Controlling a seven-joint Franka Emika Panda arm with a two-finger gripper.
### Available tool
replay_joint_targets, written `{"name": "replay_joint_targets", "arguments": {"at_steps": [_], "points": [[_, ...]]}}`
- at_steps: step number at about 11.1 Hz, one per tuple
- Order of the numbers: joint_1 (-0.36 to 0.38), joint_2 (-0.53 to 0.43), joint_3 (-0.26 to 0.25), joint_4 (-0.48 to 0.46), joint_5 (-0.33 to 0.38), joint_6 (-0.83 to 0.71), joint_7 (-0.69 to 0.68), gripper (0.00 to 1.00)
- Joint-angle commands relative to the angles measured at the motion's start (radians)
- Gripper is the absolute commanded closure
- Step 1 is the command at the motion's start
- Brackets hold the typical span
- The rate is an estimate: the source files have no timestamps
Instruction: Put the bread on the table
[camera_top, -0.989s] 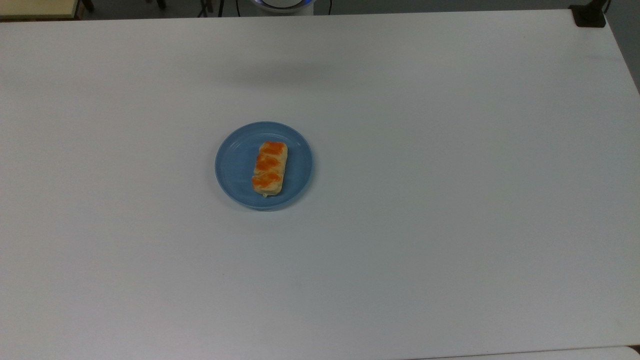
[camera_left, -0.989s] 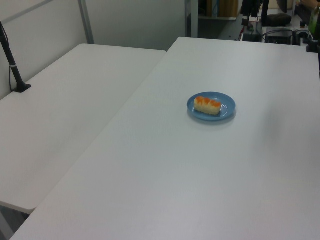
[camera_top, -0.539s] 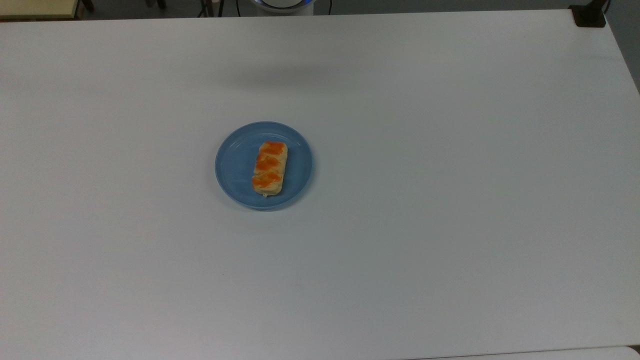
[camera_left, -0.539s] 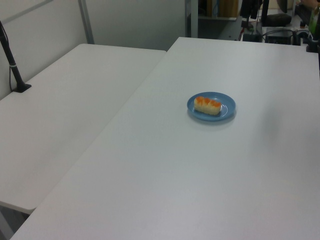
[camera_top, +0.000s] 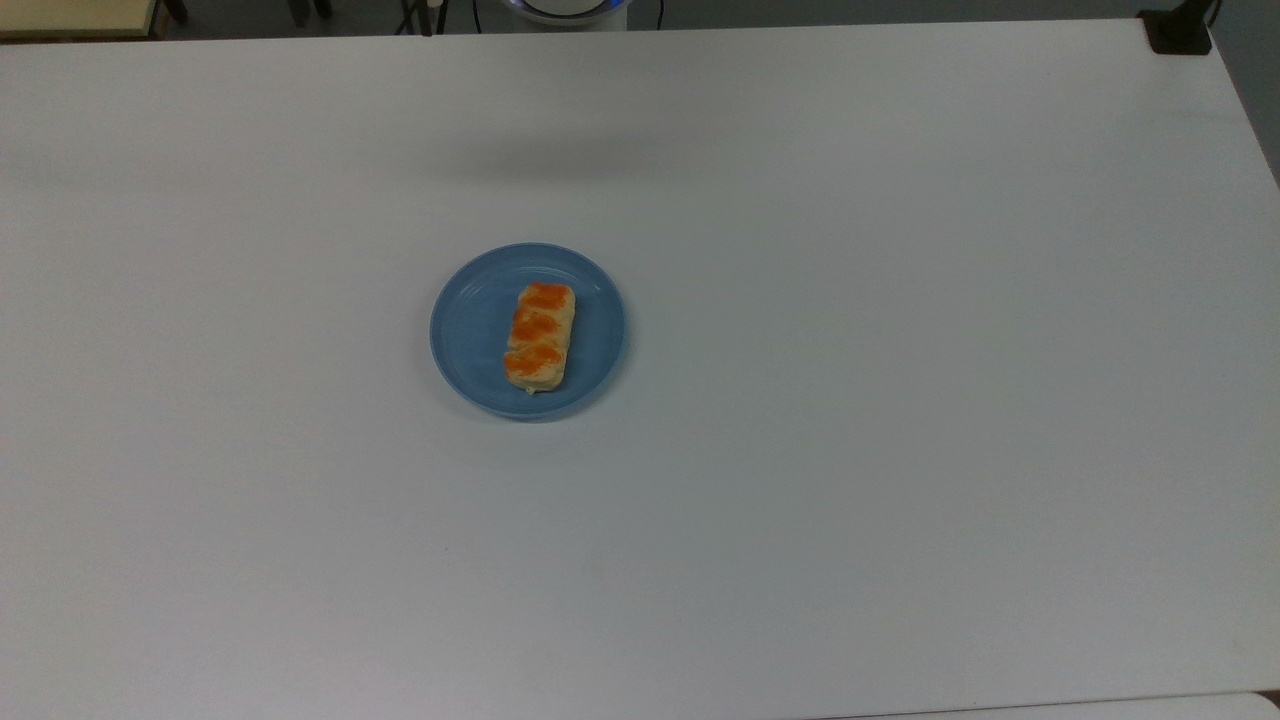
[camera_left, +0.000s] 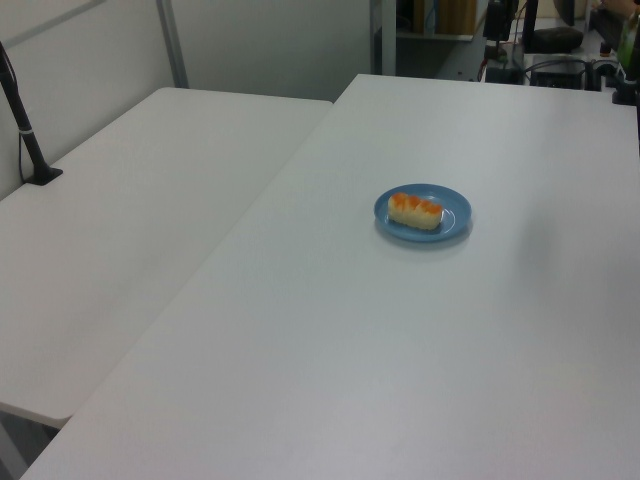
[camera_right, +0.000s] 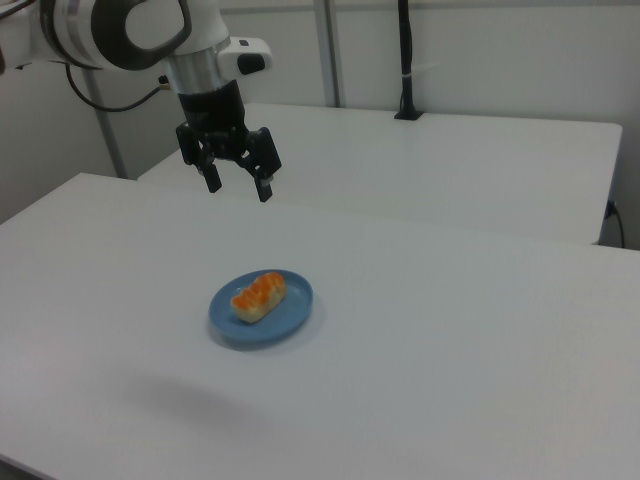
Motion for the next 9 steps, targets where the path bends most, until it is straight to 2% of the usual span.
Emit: {"name": "replay_joint_targets", "arguments": {"at_steps": [1,9], "points": [[0.005,-0.001,0.0,0.005,0.017,-0.009,-0.023,0.0],[-0.005,0.005,-0.001,0.002,0.02,0.0,-0.043,0.0]]}}
